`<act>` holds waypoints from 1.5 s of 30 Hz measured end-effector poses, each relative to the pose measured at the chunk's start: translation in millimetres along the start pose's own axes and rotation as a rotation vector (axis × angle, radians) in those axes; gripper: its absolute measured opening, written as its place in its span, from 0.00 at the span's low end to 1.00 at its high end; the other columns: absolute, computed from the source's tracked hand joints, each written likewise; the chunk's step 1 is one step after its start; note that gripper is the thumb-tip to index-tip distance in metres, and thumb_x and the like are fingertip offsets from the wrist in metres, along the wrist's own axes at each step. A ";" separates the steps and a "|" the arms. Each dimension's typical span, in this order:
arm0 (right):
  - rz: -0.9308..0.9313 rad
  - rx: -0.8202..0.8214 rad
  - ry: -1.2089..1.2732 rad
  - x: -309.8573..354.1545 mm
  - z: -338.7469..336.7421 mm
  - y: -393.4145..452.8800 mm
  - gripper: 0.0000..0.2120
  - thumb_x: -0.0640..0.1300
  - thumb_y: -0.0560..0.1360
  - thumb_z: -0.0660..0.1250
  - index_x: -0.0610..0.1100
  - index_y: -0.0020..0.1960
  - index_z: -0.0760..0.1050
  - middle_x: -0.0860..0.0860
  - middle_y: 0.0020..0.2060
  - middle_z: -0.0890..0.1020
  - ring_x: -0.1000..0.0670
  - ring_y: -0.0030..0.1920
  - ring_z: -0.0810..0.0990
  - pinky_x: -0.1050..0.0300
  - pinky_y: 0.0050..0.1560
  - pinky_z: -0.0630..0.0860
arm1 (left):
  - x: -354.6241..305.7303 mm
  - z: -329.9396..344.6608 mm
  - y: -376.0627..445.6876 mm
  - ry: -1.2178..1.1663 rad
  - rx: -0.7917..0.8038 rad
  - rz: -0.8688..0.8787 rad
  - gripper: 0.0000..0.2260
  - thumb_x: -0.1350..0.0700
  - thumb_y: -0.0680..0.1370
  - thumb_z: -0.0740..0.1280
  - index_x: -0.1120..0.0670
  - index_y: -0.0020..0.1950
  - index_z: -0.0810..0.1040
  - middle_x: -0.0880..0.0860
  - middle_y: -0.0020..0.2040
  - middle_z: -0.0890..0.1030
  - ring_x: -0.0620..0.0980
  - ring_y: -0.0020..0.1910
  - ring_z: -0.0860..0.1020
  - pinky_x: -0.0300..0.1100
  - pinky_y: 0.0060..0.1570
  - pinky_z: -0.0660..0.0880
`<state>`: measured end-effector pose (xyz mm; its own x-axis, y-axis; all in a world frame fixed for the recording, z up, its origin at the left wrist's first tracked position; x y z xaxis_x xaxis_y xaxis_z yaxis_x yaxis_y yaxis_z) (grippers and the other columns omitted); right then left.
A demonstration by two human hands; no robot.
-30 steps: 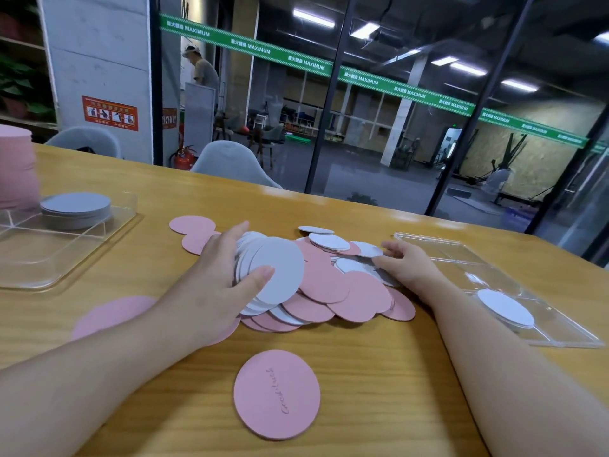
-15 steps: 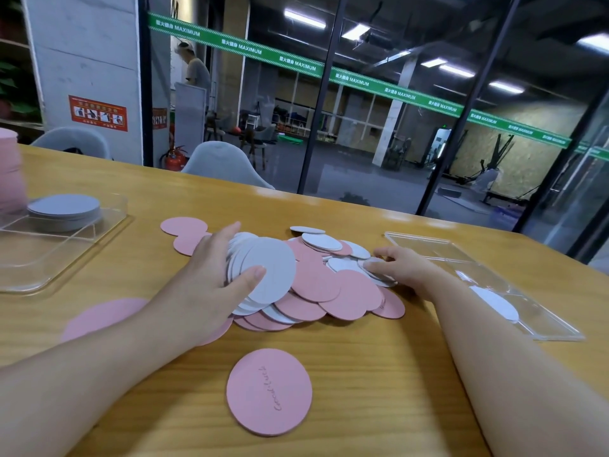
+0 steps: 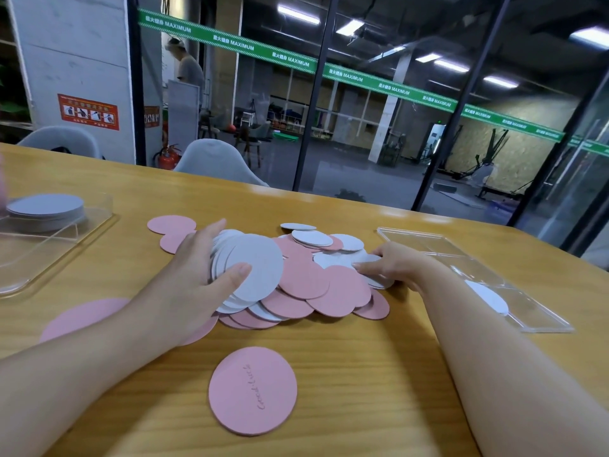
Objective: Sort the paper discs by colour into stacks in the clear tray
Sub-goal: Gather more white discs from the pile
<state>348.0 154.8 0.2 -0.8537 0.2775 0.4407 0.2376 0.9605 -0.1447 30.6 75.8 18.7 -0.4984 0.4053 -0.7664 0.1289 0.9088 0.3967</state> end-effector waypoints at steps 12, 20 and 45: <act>0.036 -0.135 0.307 -4.4 -15.3 -11.1 0.24 0.48 0.71 0.73 0.40 0.64 0.73 0.45 0.52 0.78 0.46 0.49 0.77 0.54 0.47 0.74 | 0.3 0.4 -0.6 -0.005 0.000 0.014 0.31 0.49 0.76 0.65 0.49 0.76 0.55 0.44 0.73 0.59 0.32 0.64 0.55 0.33 0.62 0.54; 0.083 -0.241 0.396 -1.6 -28.1 -22.4 0.15 0.41 0.73 0.68 0.40 0.59 0.76 0.46 0.42 0.75 0.50 0.37 0.72 0.59 0.33 0.68 | 0.4 1.5 1.1 -0.001 0.003 0.017 0.31 0.49 0.76 0.64 0.49 0.76 0.55 0.45 0.73 0.59 0.33 0.64 0.55 0.33 0.62 0.55; -0.642 0.164 0.635 137.3 -36.9 -94.6 0.08 0.36 0.69 0.71 0.48 0.37 0.77 0.51 0.34 0.78 0.51 0.35 0.76 0.63 0.32 0.72 | 6.0 5.8 5.2 -0.087 0.062 -0.014 0.32 0.47 0.76 0.64 0.47 0.76 0.52 0.43 0.73 0.58 0.34 0.65 0.57 0.33 0.62 0.55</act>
<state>225.5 102.6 107.1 -0.3722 -0.3037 0.8771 -0.3044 0.9326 0.1937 33.2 83.6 13.2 -0.4248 0.3974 -0.8134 0.1766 0.9176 0.3561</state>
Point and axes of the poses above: each hand's wrist, its own y-axis towards the middle knuckle, its own z-axis out of the palm, x = y × z, the point moved 9 cm from there along y, towards the middle knuckle
